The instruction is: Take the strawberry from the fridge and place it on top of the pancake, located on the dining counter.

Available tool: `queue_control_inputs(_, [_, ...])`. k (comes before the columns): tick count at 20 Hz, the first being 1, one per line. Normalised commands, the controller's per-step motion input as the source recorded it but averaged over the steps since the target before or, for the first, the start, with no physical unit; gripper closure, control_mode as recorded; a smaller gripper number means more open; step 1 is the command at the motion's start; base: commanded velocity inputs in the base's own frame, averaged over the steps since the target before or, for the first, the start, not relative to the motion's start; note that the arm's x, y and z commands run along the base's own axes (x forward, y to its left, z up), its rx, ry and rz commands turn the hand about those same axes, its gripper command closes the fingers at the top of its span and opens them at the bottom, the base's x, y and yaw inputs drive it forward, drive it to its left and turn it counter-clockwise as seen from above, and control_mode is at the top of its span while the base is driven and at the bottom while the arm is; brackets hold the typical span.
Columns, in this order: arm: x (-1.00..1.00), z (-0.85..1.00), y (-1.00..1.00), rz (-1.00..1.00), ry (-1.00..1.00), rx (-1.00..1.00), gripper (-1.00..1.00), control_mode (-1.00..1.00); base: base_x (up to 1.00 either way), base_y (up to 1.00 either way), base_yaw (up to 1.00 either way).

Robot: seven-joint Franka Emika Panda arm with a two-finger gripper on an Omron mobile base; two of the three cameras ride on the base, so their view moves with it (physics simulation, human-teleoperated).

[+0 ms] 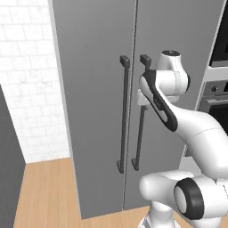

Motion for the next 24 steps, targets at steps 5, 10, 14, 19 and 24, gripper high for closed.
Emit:
queue_control_inputs(5, [0.00,0.00,0.00,0.00,0.00,0.00,-1.00,1.00,0.01,0.19,-0.02])
queue_control_inputs(10, [0.28,-0.25,-0.03,-0.01,-0.17,0.00,-1.00,-1.00,0.07,0.00,0.00])
queue_control_inputs(14, [0.93,-0.41,-0.03,-0.04,-0.37,0.00,-1.00,-1.00,0.00,0.00,0.00])
queue_control_inputs(19, [0.79,-0.06,-0.17,0.00,-0.23,0.02,-1.00,-1.00,0.00,0.00,0.00])
queue_control_inputs(24, [0.88,-0.01,-0.34,0.00,0.00,0.01,-1.00,-1.00,0.00,0.00,0.00])
